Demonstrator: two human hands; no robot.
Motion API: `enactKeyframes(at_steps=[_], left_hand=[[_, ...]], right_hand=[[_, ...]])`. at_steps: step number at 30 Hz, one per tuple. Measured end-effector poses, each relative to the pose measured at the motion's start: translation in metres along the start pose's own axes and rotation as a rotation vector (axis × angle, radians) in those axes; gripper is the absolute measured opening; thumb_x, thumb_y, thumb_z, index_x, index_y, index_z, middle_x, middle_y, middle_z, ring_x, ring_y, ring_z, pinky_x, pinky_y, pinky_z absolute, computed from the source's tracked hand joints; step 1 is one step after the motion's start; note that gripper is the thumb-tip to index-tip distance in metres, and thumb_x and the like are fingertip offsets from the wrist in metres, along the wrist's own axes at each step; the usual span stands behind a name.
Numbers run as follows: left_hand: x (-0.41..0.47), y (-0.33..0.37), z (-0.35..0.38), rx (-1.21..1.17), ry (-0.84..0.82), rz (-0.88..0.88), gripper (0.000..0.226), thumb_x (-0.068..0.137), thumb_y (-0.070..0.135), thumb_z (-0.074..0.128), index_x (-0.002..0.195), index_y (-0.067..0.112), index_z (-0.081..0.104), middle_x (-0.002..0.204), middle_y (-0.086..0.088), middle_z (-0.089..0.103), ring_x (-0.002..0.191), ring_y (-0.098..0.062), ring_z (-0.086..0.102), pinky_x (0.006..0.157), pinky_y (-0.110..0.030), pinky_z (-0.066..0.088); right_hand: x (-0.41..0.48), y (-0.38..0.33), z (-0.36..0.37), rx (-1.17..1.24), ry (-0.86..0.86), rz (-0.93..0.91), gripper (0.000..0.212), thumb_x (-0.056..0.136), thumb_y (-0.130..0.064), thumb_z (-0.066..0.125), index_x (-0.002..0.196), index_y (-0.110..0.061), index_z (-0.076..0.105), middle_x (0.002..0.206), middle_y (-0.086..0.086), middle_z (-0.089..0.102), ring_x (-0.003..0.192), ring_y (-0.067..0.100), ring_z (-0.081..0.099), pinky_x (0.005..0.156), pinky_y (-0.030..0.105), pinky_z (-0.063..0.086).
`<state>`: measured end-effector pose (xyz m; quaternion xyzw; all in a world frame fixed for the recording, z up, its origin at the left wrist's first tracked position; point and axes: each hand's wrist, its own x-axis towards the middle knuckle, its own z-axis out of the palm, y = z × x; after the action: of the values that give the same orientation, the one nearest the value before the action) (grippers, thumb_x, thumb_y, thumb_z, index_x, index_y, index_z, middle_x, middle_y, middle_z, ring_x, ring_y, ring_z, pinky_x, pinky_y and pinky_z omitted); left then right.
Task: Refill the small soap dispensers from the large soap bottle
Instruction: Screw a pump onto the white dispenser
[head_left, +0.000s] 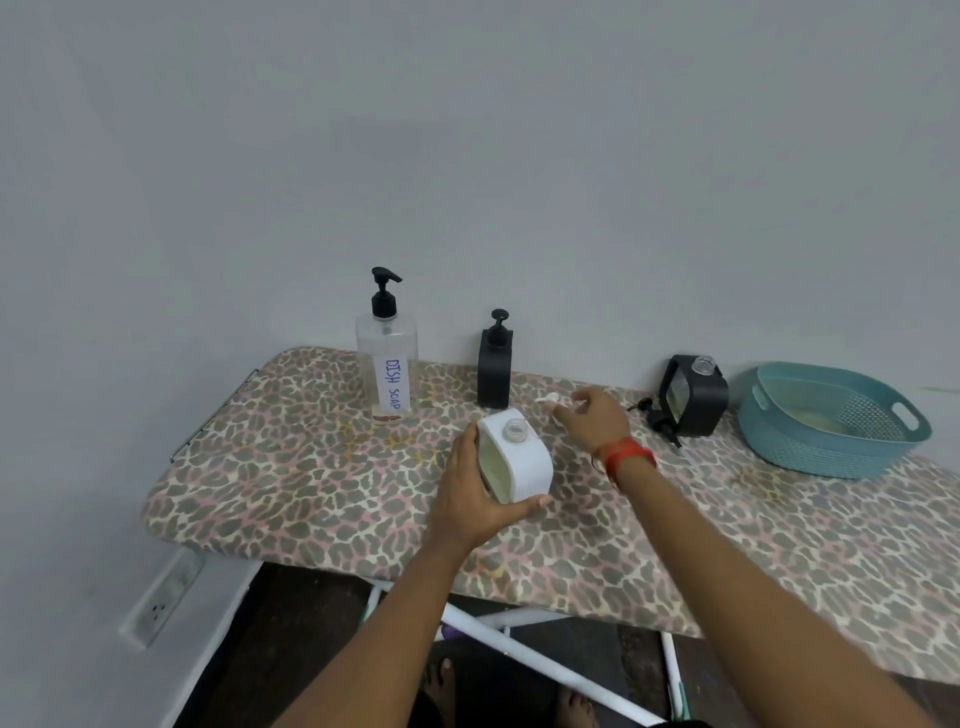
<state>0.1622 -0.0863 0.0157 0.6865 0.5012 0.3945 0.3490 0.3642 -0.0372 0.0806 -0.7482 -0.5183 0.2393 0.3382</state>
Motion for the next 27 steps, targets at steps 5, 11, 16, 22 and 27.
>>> enactKeyframes(at_steps=[5, 11, 16, 22, 27], left_hand=[[0.001, 0.002, 0.000, 0.000, -0.003, -0.017, 0.132, 0.053, 0.068, 0.089, 0.158, 0.022, 0.024, 0.152, 0.005, 0.041, 0.139, -0.016, 0.044, 0.108, -0.048, 0.048], [0.002, 0.001, 0.001, 0.003, 0.002, -0.016, 0.132, 0.054, 0.066, 0.090, 0.159, 0.022, 0.024, 0.153, 0.004, 0.041, 0.140, -0.016, 0.044, 0.108, -0.049, 0.048], [0.001, 0.006, -0.001, 0.002, -0.001, -0.044, 0.135, 0.051, 0.070, 0.089, 0.159, 0.022, 0.024, 0.154, 0.004, 0.041, 0.141, -0.017, 0.044, 0.109, -0.049, 0.048], [-0.001, 0.010, -0.002, -0.004, -0.009, -0.064, 0.136, 0.052, 0.068, 0.091, 0.159, 0.021, 0.022, 0.158, 0.002, 0.039, 0.144, -0.019, 0.041, 0.112, -0.050, 0.044], [-0.003, 0.010, -0.003, -0.002, -0.005, -0.054, 0.136, 0.051, 0.071, 0.089, 0.159, 0.022, 0.022, 0.156, 0.003, 0.040, 0.142, -0.017, 0.043, 0.111, -0.049, 0.045]], right_hand=[[0.045, -0.001, 0.008, -0.378, -0.165, 0.089, 0.047, 0.091, -0.048, 0.064, 0.102, -0.003, 0.064, 0.093, 0.010, 0.067, 0.078, 0.024, 0.062, 0.062, 0.027, 0.042], [0.047, -0.006, 0.009, -0.431, -0.181, 0.127, 0.031, 0.087, -0.033, 0.072, 0.078, -0.010, 0.051, 0.067, 0.001, 0.051, 0.055, 0.013, 0.046, 0.046, 0.024, 0.035], [0.031, -0.032, -0.025, -0.260, 0.007, -0.079, 0.029, 0.079, -0.029, 0.077, 0.068, -0.006, 0.062, 0.059, 0.007, 0.058, 0.055, 0.022, 0.052, 0.056, 0.031, 0.052], [-0.020, -0.064, -0.065, 0.327, 0.107, -0.421, 0.020, 0.079, -0.034, 0.083, 0.093, -0.035, 0.070, 0.082, -0.012, 0.074, 0.079, 0.006, 0.071, 0.077, 0.017, 0.056], [-0.048, -0.070, -0.057, 0.455, 0.013, -0.499, 0.025, 0.083, -0.027, 0.082, 0.106, -0.021, 0.075, 0.092, -0.004, 0.077, 0.089, 0.016, 0.073, 0.085, 0.034, 0.061]])
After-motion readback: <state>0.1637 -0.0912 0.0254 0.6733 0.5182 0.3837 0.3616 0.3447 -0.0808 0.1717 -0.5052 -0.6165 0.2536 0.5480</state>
